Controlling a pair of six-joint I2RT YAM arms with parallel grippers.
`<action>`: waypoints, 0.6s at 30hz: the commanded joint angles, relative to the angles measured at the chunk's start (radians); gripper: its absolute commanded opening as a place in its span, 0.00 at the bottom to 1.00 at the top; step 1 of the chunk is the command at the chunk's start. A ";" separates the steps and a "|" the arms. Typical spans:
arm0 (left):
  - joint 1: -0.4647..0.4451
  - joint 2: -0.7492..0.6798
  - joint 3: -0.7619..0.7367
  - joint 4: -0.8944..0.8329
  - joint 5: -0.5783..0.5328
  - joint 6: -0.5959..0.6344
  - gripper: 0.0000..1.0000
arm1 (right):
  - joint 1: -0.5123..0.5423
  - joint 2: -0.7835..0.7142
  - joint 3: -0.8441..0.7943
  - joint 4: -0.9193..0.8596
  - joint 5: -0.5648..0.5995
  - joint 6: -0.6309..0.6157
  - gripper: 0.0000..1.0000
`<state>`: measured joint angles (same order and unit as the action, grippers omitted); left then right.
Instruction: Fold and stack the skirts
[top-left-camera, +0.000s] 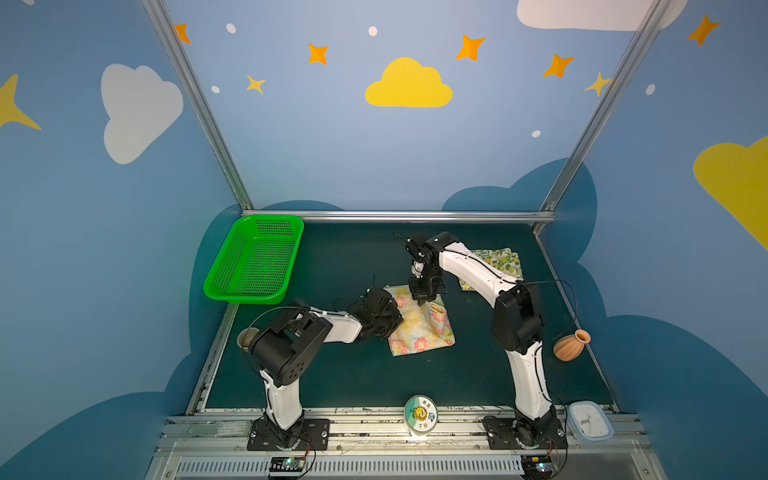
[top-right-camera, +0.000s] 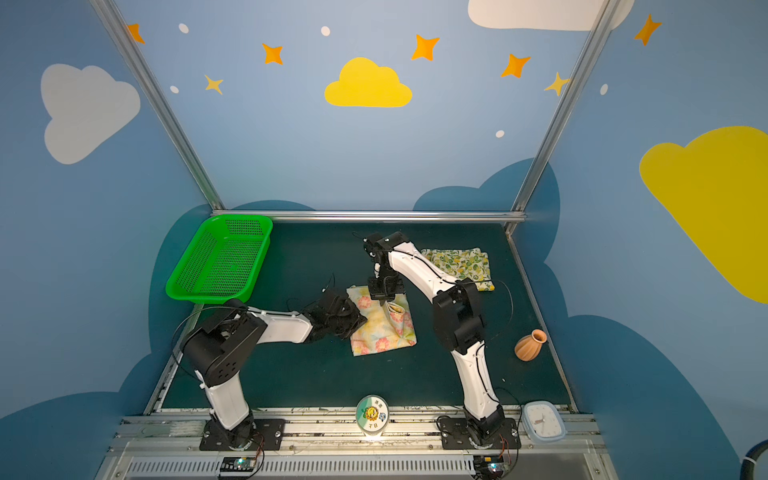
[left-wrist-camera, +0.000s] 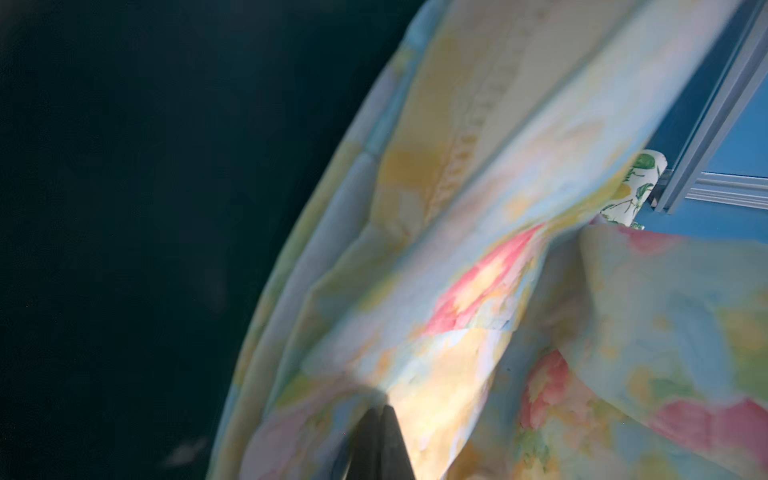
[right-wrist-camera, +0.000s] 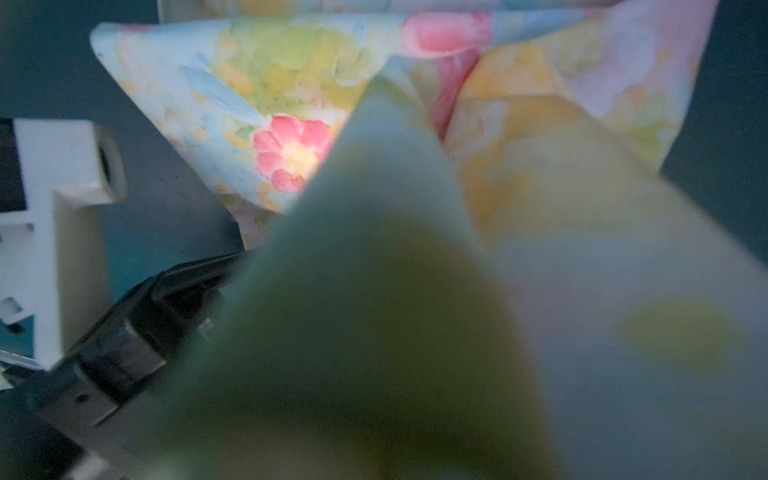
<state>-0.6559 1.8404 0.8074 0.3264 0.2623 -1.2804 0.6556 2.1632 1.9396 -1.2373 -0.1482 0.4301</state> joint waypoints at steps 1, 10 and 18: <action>-0.017 0.059 -0.049 -0.168 0.012 -0.013 0.04 | 0.006 -0.028 -0.025 0.028 -0.049 0.054 0.00; -0.015 -0.103 0.089 -0.411 -0.014 0.125 0.04 | 0.004 -0.029 -0.071 0.098 -0.066 0.096 0.00; 0.018 -0.097 0.205 -0.593 -0.002 0.294 0.04 | -0.007 -0.022 -0.111 0.148 -0.101 0.075 0.00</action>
<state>-0.6483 1.7206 0.9981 -0.1421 0.2569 -1.0790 0.6537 2.1632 1.8320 -1.1110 -0.2218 0.5148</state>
